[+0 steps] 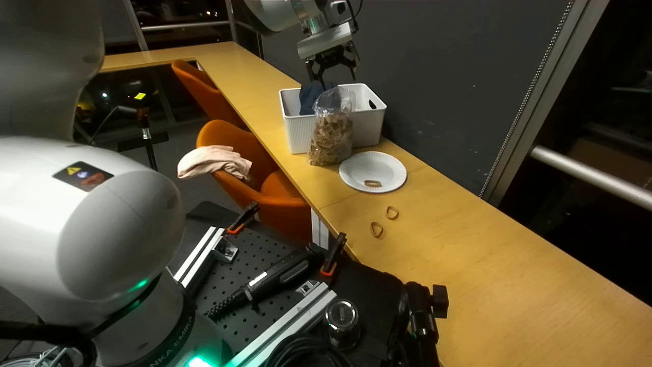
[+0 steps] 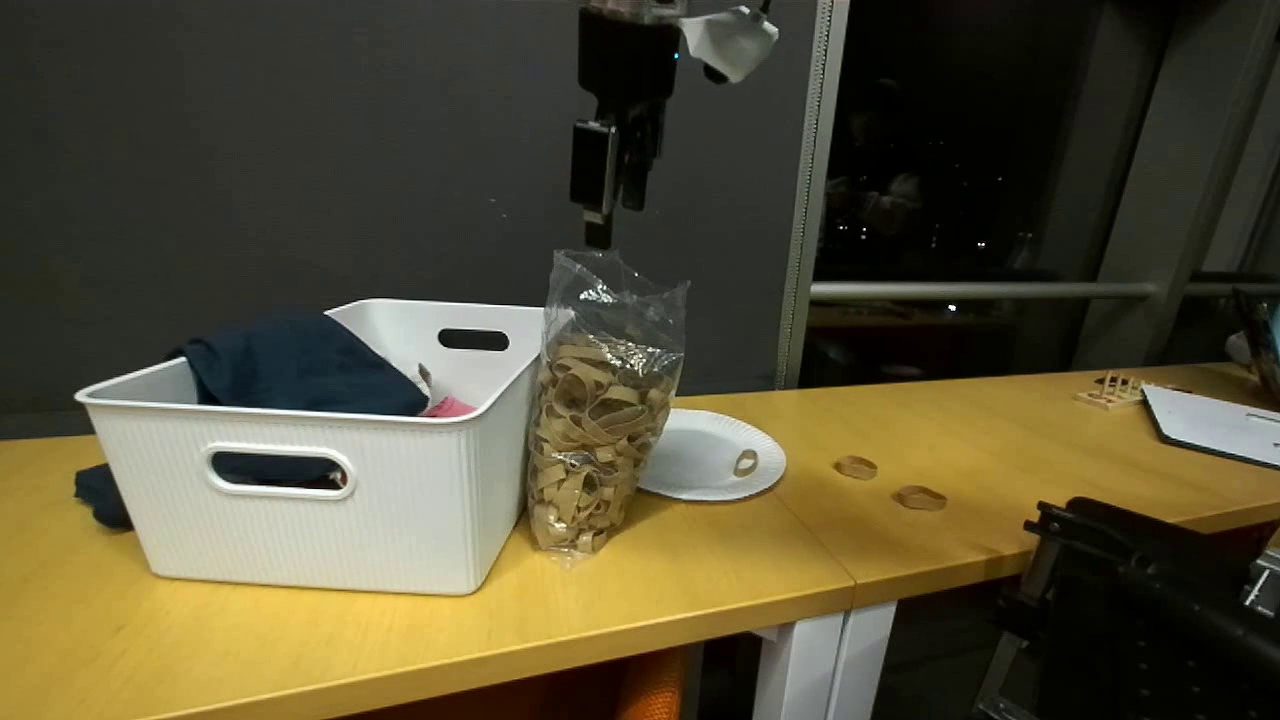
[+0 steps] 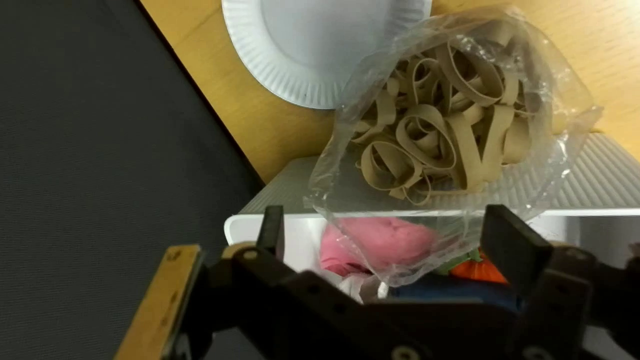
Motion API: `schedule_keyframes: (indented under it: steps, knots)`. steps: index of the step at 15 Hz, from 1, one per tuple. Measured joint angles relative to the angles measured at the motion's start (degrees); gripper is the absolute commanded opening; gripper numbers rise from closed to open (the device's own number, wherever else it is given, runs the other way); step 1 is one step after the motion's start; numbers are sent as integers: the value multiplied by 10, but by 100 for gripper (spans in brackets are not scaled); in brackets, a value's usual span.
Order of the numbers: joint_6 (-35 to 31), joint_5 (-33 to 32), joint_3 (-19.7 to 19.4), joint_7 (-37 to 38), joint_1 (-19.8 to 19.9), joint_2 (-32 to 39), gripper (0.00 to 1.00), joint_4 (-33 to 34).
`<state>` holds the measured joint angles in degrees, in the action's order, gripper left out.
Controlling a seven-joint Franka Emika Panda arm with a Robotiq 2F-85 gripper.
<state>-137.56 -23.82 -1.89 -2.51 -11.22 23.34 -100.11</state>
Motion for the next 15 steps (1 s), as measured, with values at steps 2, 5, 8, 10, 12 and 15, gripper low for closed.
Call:
schedule_keyframes:
  steps: [2, 5, 8, 10, 12, 15]
  knots:
    - [22, -9, -7, 12, 1, -1, 100, 7]
    - [54, -26, -21, 33, 9, -6, 100, 6]
    - [74, -33, -33, 51, 25, -20, 100, -9]
    - [80, -33, -35, 61, 40, -35, 100, -30]
    - [81, -25, -36, 66, 59, -48, 100, -56]
    - [70, 21, -36, 62, 90, -48, 100, -88]
